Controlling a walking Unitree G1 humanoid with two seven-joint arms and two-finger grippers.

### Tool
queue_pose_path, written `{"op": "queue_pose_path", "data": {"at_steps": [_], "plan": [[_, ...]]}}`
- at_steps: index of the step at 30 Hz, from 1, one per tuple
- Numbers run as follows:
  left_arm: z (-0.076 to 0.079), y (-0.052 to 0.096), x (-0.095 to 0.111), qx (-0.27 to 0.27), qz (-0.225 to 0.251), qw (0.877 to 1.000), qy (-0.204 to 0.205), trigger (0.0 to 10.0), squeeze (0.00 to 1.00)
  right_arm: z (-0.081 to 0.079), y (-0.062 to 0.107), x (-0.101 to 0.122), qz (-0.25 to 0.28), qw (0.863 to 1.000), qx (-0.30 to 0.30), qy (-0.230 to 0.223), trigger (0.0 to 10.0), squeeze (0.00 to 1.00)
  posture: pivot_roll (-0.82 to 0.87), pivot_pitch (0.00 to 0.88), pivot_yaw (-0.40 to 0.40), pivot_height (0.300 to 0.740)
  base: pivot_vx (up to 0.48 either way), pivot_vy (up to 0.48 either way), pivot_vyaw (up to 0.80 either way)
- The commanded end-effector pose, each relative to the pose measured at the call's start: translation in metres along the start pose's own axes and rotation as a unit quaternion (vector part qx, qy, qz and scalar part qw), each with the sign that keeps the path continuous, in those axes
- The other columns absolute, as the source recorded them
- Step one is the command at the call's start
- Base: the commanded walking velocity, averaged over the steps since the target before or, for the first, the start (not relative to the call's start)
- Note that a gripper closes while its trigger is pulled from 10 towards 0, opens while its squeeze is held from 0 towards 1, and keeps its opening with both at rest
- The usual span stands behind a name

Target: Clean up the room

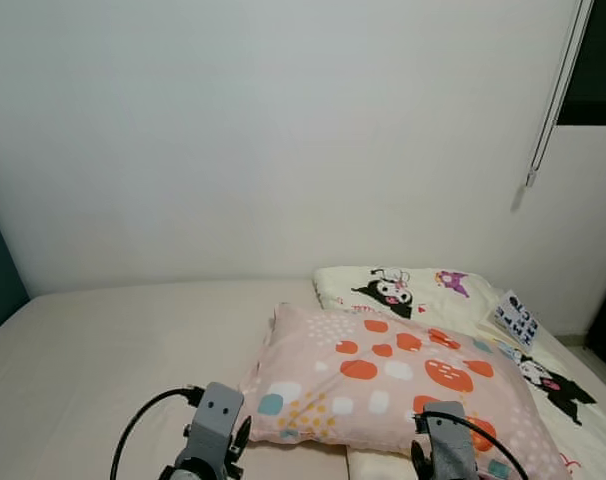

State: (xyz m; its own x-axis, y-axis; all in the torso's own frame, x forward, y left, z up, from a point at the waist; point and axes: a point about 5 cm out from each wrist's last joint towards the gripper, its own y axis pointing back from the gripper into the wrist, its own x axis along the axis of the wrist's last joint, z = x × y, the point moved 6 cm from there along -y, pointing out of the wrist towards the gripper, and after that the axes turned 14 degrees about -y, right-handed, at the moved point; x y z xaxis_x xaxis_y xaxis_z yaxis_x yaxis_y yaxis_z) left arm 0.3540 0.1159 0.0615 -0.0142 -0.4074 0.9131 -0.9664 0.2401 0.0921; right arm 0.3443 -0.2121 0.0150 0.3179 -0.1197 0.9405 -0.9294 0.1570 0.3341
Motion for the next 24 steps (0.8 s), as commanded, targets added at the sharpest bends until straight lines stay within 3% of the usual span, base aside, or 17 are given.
{"op": "queue_pose_path", "data": {"at_steps": [1, 8, 24], "plan": [[0.0027, 0.0035, -0.0074, -0.007, -0.01, 1.0, 0.003, 10.0, 0.0, -0.0012, 0.0021, -0.007, -0.008, 1.0, 0.002, -0.009, 10.0, 0.0, -0.03, 0.087, 0.013, 0.655, 0.0, 0.0, 0.0], [0.0051, 0.0037, -0.0062, -0.015, -0.007, 1.0, 0.005, 10.0, 0.0, -0.0007, 0.0034, -0.0093, -0.01, 1.0, -0.002, -0.013, 10.0, 0.0, -0.03, 0.082, 0.017, 0.631, 0.0, 0.0, 0.0], [0.0077, 0.0051, -0.0058, -0.03, -0.005, 1.0, 0.003, 10.0, 0.0, -0.0018, 0.006, -0.0147, -0.016, 1.0, -0.002, -0.02, 10.0, 0.0, -0.02, 0.088, 0.02, 0.627, 0.0, 0.0, 0.0]]}}
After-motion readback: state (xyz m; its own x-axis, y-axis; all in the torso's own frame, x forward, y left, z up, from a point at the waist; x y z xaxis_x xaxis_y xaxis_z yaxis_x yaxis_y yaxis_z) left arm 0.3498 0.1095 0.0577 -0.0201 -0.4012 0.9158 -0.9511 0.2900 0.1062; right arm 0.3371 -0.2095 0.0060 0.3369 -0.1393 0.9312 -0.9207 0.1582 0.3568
